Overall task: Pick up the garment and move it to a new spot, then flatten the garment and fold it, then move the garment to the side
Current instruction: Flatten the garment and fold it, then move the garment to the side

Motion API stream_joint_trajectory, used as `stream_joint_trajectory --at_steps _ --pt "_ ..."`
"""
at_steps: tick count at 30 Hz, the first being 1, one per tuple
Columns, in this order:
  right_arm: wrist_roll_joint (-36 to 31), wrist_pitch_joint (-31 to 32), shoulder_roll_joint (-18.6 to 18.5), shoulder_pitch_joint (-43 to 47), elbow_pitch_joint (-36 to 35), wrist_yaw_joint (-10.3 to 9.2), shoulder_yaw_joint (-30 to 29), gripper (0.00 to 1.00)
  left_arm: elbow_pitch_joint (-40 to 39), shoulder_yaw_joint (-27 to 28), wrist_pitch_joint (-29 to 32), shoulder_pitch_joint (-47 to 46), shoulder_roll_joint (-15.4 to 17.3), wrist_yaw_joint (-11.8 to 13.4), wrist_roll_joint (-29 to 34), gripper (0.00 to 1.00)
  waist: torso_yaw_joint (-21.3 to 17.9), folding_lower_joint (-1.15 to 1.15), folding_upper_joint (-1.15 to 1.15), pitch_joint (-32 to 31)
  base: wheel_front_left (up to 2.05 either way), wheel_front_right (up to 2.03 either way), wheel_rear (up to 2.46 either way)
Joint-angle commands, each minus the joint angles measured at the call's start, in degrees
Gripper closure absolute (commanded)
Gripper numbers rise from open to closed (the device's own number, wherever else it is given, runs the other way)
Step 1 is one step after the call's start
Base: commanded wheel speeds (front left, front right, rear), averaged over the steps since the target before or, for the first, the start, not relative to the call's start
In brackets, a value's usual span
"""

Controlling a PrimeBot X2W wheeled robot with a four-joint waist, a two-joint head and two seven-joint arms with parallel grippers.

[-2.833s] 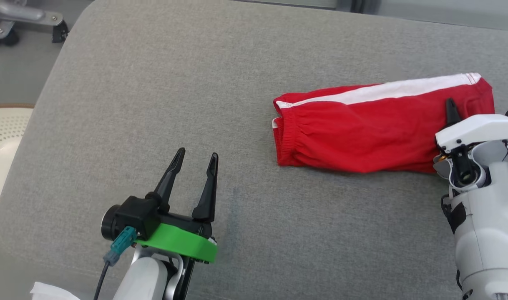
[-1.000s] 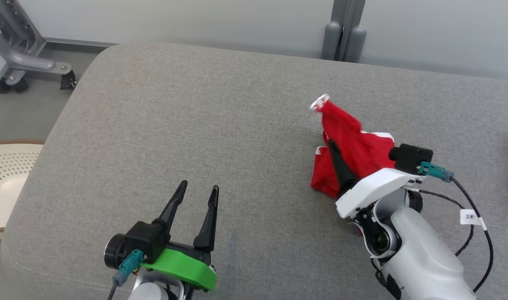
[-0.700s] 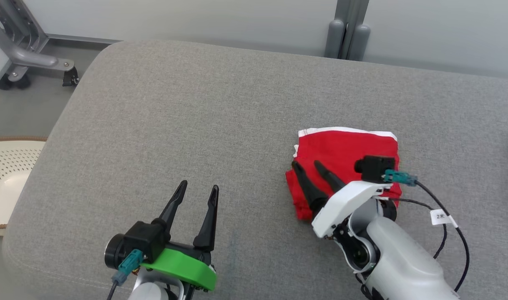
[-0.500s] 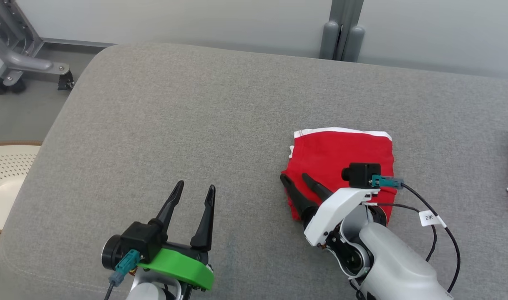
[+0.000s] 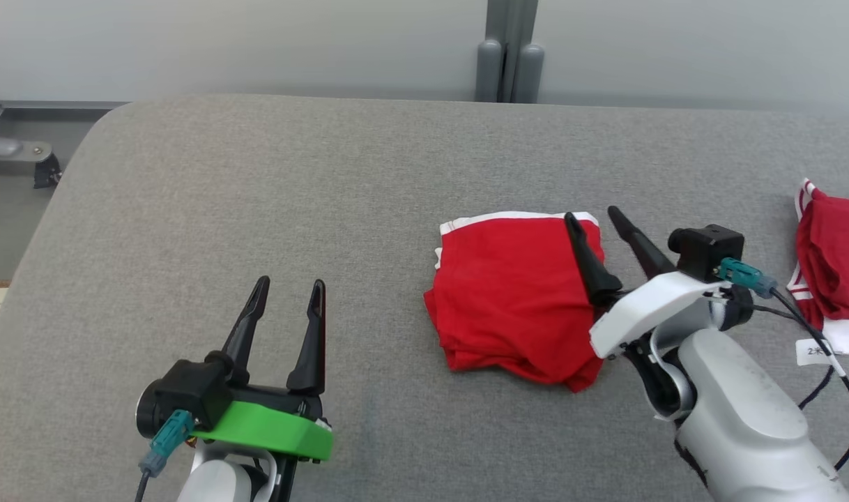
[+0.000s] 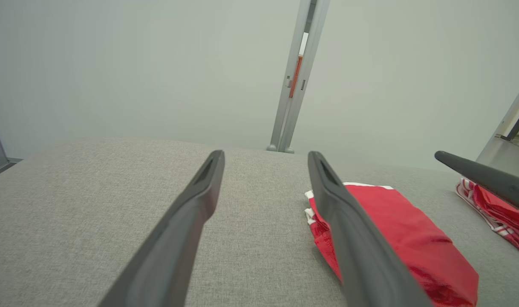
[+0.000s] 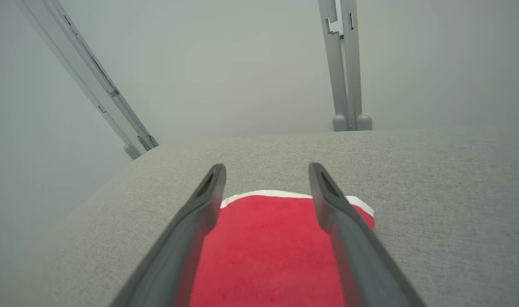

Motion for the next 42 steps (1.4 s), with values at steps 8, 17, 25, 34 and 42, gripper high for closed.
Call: stream_joint_trajectory --at_steps 8,17,25,34,42 --pt "-16.3 -2.7 -0.8 6.3 -10.1 0.01 -9.5 0.0 -1.9 2.4 -0.1 -1.6 0.1 0.4 0.8 0.0 -4.9 0.0 0.0 1.0 0.0 0.0 0.0" --pt "-23.7 -3.0 3.7 14.5 -18.6 0.01 -17.6 0.0 -1.4 3.0 -0.1 -0.2 0.1 0.1 1.6 0.0 -6.4 0.0 0.0 1.7 0.0 0.0 0.0" --pt "-25.6 -3.0 5.5 16.7 -21.2 0.01 -19.2 0.0 -0.9 3.6 -0.1 0.3 0.1 -0.3 2.7 0.0 -7.1 0.0 0.0 2.1 0.0 0.0 0.0" --pt "-25.4 -3.0 6.0 16.7 -20.4 0.01 -19.0 0.0 -1.1 2.9 -0.1 -0.6 0.1 -0.5 2.5 0.0 -6.5 0.0 0.0 3.0 0.0 0.0 0.0" --pt "-23.1 0.2 6.2 13.8 -14.4 0.01 -17.2 0.0 -1.2 1.0 -0.1 -2.3 0.1 -0.6 2.0 0.0 -3.9 0.0 0.0 6.3 0.0 0.0 0.0"
